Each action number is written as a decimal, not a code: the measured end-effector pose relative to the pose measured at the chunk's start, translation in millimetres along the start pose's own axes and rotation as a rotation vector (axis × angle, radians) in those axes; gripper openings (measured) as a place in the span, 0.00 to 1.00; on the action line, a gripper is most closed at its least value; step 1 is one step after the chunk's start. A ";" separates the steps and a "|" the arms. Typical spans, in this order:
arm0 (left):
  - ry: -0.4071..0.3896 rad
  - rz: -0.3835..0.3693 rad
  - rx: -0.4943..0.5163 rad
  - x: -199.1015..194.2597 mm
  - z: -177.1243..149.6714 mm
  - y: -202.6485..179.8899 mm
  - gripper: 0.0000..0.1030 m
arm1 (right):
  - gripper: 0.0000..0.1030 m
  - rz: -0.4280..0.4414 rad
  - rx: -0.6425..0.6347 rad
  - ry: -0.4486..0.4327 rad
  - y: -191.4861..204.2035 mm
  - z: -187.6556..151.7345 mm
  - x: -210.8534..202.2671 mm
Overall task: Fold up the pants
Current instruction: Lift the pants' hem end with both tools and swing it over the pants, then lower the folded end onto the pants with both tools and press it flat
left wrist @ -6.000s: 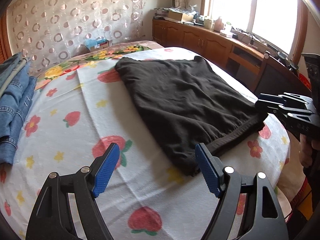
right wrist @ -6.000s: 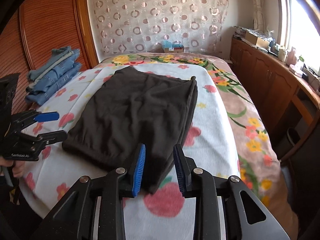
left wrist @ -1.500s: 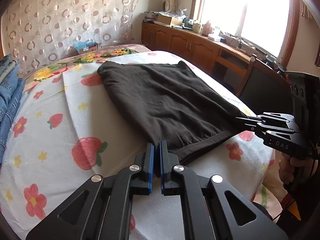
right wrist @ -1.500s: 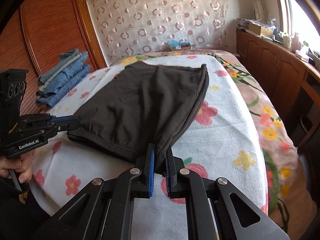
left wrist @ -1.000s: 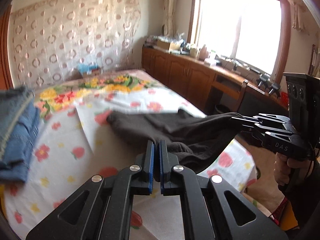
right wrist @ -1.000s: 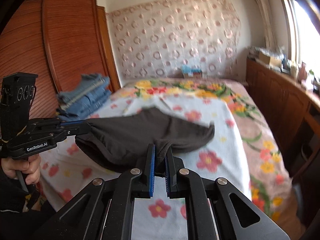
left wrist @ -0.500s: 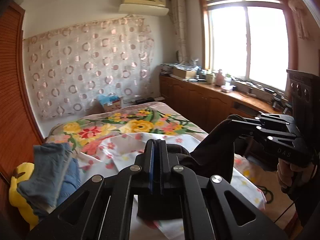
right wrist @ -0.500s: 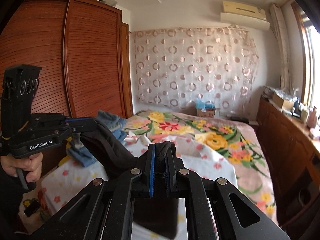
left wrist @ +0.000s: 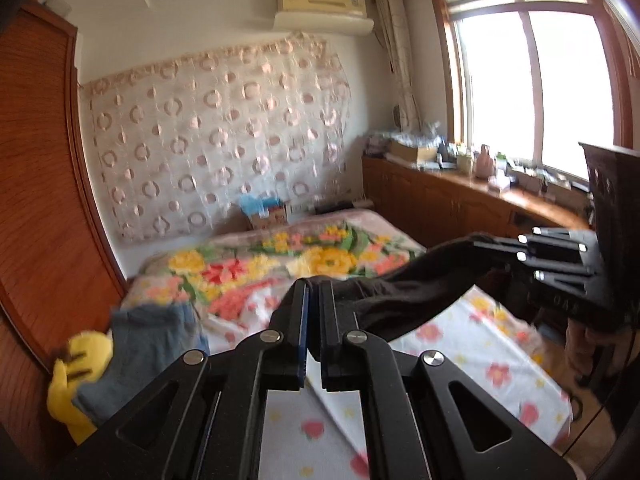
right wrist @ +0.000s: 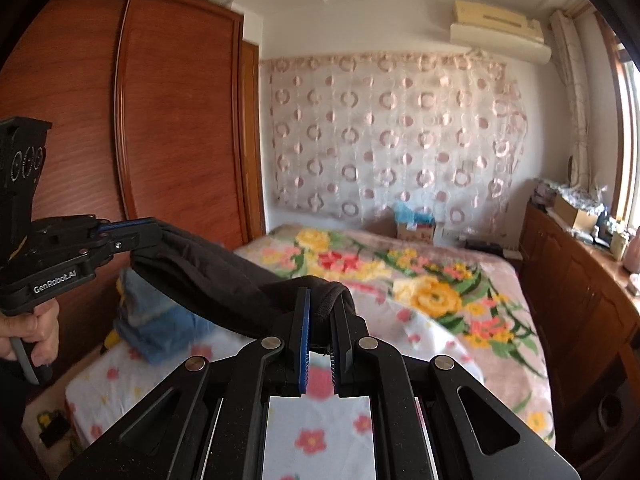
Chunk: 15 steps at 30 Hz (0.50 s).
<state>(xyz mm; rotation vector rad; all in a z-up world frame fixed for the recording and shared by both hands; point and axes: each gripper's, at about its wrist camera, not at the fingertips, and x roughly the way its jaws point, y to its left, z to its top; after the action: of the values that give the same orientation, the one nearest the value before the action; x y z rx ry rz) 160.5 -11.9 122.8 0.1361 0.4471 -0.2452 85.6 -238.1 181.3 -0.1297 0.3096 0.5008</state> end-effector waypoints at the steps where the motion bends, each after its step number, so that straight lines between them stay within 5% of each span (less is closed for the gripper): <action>1: 0.026 -0.007 0.002 2.9 -14.6 -1.8 0.05 | 0.08 0.012 0.001 0.025 0.1 -8.8 3.1; 7: 0.201 -0.097 -0.011 15.9 -96.9 -21.7 0.05 | 0.08 0.099 0.009 0.193 9.7 -76.4 20.9; 15: 0.228 -0.100 -0.004 -11.4 -134.6 -44.6 0.05 | 0.08 0.122 -0.013 0.249 21.1 -107.7 14.1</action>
<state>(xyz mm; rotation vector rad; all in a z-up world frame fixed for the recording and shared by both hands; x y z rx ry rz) 83.6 -27.7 4.2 0.1385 0.6814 -0.3291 59.1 -234.6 74.0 -0.1872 0.5599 0.6084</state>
